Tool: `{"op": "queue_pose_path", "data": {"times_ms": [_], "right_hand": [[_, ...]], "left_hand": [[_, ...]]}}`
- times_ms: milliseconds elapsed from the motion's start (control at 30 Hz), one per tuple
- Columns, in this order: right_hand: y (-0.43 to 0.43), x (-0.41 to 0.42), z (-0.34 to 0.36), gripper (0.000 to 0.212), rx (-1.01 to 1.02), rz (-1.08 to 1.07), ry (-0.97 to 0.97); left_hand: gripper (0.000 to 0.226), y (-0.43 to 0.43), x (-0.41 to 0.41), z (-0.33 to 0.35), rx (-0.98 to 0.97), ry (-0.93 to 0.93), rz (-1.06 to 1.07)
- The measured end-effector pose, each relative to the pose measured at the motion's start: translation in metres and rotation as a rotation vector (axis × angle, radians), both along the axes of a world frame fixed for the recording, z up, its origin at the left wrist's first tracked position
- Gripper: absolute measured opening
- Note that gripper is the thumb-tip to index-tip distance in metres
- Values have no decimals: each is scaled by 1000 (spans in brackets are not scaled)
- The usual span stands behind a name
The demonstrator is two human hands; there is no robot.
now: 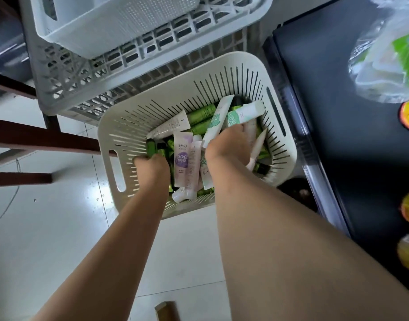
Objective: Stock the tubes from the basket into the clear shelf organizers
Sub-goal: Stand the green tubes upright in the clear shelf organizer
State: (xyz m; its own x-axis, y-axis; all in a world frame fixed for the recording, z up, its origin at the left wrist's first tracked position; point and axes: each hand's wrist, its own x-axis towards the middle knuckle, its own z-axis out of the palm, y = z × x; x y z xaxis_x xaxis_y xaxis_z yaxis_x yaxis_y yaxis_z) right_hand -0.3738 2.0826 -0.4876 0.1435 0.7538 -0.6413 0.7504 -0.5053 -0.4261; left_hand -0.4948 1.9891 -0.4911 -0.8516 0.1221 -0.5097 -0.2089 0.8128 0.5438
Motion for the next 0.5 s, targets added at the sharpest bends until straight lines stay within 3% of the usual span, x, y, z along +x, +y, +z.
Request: {"op": "queue_pose_path", "data": {"times_ms": [100,167,300,433,500], "right_hand": [[-14,-22,-12,96,-55,17,-65],[-23,-26,-18,107,-82,92,-130],[-24,-21,-33,112,-63,66,-139],[-4,-16,-29,113,-98,-137,-18],[6,-13,-21,103,-114,-238,42]], "left_hand": [[33,1,-2,5,62,-19,6],[22,-1,0,11,112,-1,-49],[26,-7,13,35,231,34,-166],[31,-5,23,46,305,53,-277],[31,-3,24,43,276,62,-314]]}}
